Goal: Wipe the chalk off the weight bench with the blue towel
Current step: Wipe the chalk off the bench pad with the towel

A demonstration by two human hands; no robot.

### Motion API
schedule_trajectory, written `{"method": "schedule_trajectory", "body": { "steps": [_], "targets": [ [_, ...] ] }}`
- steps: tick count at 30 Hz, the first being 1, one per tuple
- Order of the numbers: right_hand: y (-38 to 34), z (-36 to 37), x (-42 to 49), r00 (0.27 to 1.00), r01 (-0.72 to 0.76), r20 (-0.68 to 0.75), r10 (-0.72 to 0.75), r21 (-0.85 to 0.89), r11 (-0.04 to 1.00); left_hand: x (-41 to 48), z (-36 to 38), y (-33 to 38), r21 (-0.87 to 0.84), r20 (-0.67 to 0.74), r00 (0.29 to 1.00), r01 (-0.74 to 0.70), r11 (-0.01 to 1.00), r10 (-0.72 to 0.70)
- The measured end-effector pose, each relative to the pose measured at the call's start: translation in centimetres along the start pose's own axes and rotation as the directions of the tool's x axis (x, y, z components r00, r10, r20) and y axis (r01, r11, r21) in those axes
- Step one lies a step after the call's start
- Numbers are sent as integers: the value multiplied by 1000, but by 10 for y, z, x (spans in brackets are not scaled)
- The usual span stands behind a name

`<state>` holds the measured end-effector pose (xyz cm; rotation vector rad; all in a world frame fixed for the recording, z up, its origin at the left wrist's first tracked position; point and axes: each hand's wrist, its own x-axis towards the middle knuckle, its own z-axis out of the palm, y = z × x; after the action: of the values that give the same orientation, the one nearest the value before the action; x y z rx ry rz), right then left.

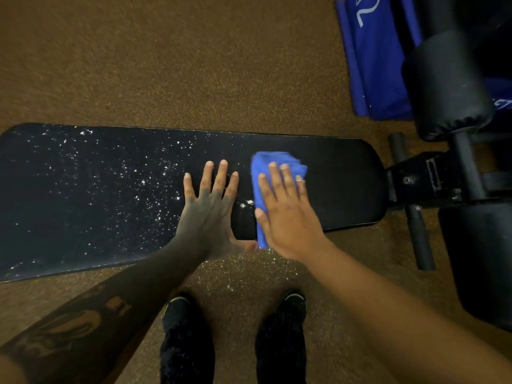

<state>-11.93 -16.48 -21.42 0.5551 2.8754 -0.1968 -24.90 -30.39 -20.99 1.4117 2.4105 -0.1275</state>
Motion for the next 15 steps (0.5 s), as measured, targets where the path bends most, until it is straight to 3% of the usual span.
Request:
{"method": "schedule_trajectory", "body": {
  "steps": [2, 6, 7, 11, 12, 15],
  "targets": [
    [5, -3, -1, 991, 132, 18, -131, -43, 990, -1, -1, -2, 0, -3, 1000, -2, 1000, 2],
    [10, -7, 15, 988, -153, -15, 153, 31, 988, -6, -1, -9, 18, 1, 1000, 18, 1000, -18],
    [3, -6, 15, 988, -154, -16, 155, 31, 988, -7, -1, -10, 21, 3, 1000, 17, 1000, -17],
    [-3, -6, 10, 991, 133, 22, -133, -41, 990, -10, -1, -17, 1, 5, 1000, 14, 1000, -14],
    [2, -8, 14, 994, 108, 16, -107, -45, 993, -10, -1, -18, 1, 8, 1000, 13, 1000, -13],
    [3, -10, 28, 987, -158, -7, 158, 9, 987, -10, 0, -19, 14, 13, 1000, 13, 1000, -13]
  ]
}}
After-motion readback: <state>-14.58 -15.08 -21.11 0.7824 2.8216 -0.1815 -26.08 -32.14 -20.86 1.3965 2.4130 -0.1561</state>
